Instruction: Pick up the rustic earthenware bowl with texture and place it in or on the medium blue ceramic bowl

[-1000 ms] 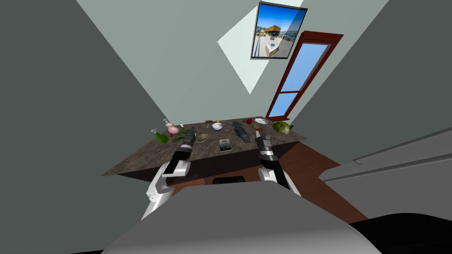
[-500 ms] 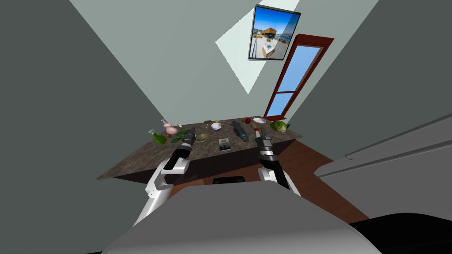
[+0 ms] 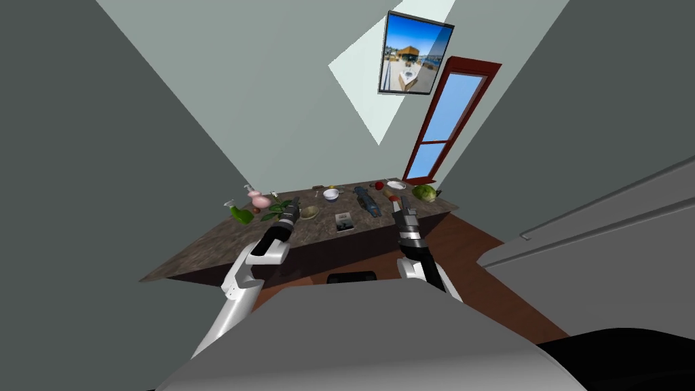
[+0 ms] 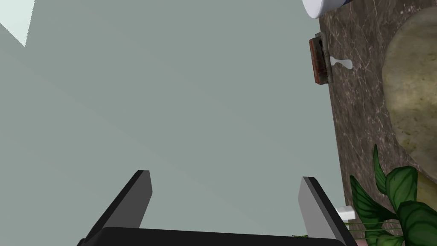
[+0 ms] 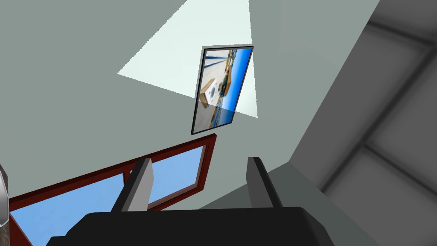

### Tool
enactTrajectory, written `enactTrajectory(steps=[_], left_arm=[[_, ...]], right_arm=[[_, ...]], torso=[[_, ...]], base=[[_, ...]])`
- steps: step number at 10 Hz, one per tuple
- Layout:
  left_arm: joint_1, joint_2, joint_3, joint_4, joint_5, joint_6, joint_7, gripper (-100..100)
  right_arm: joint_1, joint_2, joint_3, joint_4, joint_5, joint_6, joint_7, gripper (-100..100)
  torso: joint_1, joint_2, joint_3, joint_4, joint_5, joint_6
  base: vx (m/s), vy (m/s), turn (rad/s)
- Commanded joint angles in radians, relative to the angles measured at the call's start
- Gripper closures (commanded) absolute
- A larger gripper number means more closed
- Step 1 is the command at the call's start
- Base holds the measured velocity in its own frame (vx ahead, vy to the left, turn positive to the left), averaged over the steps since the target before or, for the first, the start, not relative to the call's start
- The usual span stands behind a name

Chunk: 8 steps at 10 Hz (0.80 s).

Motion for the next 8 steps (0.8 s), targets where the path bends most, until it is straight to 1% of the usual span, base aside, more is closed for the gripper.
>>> enactTrajectory(steps=[1, 2, 3, 4, 5, 6, 7, 8], left_arm=[[-0.007, 0.006, 0.001, 0.004, 0.003, 0.05, 0.011, -100], [-0.022, 0.025, 0.007, 0.013, 0.016, 0.077, 0.035, -100], [-0.022, 0.025, 0.007, 0.013, 0.016, 0.104, 0.035, -100], [-0.022, 0.025, 0.007, 0.013, 0.016, 0.112, 0.035, -100], [-0.037, 0.045, 0.014, 0.024, 0.031, 0.152, 0.058, -100], [-0.037, 0.045, 0.014, 0.024, 0.031, 0.172, 0.058, -100], [-0.05, 0.064, 0.021, 0.036, 0.046, 0.206, 0.082, -100], [-0.05, 0.064, 0.021, 0.036, 0.046, 0.232, 0.082, -100]], right_arm=[[0.0, 0.0, 0.0, 0.0, 0.0, 0.0, 0.0, 0], [0.0, 0.0, 0.0, 0.0, 0.0, 0.0, 0.0, 0], [0.0, 0.0, 0.0, 0.0, 0.0, 0.0, 0.0, 0], [0.0, 0.0, 0.0, 0.0, 0.0, 0.0, 0.0, 0], [0.0, 0.0, 0.0, 0.0, 0.0, 0.0, 0.0, 0], [0.0, 0.0, 0.0, 0.0, 0.0, 0.0, 0.0, 0], [0.0, 0.0, 0.0, 0.0, 0.0, 0.0, 0.0, 0], [0.0, 0.0, 0.0, 0.0, 0.0, 0.0, 0.0, 0]], torso=[[0.0, 0.0, 0.0, 0.0, 0.0, 0.0], [0.0, 0.0, 0.0, 0.0, 0.0, 0.0], [0.0, 0.0, 0.0, 0.0, 0.0, 0.0], [0.0, 0.0, 0.0, 0.0, 0.0, 0.0], [-0.001, -0.001, 0.0, 0.0, 0.0, 0.0], [-0.001, -0.001, 0.0, 0.0, 0.0, 0.0], [-0.001, -0.001, 0.0, 0.0, 0.0, 0.0], [0.0, 0.0, 0.0, 0.0, 0.0, 0.0]], base=[[-0.017, 0.01, -0.045], [-0.017, 0.004, -0.079], [-0.014, 0.005, -0.044], [-0.007, 0.003, 0.003], [-0.008, 0.001, -0.071], [-0.01, 0.004, -0.054], [-0.014, 0.004, -0.101], [-0.012, 0.005, -0.059]])
